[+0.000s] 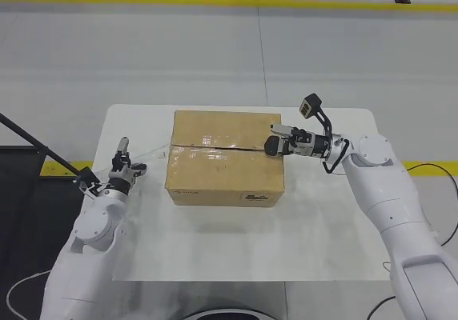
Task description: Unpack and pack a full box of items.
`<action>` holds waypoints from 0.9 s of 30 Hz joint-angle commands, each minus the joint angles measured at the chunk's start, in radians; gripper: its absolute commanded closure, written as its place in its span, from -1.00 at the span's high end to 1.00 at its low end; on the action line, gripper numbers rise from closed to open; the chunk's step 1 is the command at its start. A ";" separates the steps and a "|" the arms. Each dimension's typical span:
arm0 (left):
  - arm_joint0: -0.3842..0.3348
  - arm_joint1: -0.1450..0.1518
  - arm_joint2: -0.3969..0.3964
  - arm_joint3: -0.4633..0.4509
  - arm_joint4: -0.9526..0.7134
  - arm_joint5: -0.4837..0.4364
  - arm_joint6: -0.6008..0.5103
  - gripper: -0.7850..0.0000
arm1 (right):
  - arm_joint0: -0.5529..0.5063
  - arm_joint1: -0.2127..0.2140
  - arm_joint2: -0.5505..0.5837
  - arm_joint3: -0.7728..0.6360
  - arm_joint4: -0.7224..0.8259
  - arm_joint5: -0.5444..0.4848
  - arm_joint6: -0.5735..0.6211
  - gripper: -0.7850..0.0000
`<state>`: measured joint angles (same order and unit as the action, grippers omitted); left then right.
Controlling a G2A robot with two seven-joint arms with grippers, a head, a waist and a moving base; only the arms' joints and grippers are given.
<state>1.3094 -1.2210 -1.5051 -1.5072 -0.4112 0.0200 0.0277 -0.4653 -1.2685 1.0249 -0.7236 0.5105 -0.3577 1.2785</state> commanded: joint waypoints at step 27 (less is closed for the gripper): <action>0.012 -0.004 -0.055 -0.364 0.204 -0.015 0.033 1.00 | 0.000 0.000 0.000 0.000 0.000 0.000 0.000 1.00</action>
<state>1.3266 -1.2238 -1.5640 -1.8683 -0.2029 -0.0014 0.0663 -0.4653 -1.2685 1.0249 -0.7236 0.5105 -0.3577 1.2785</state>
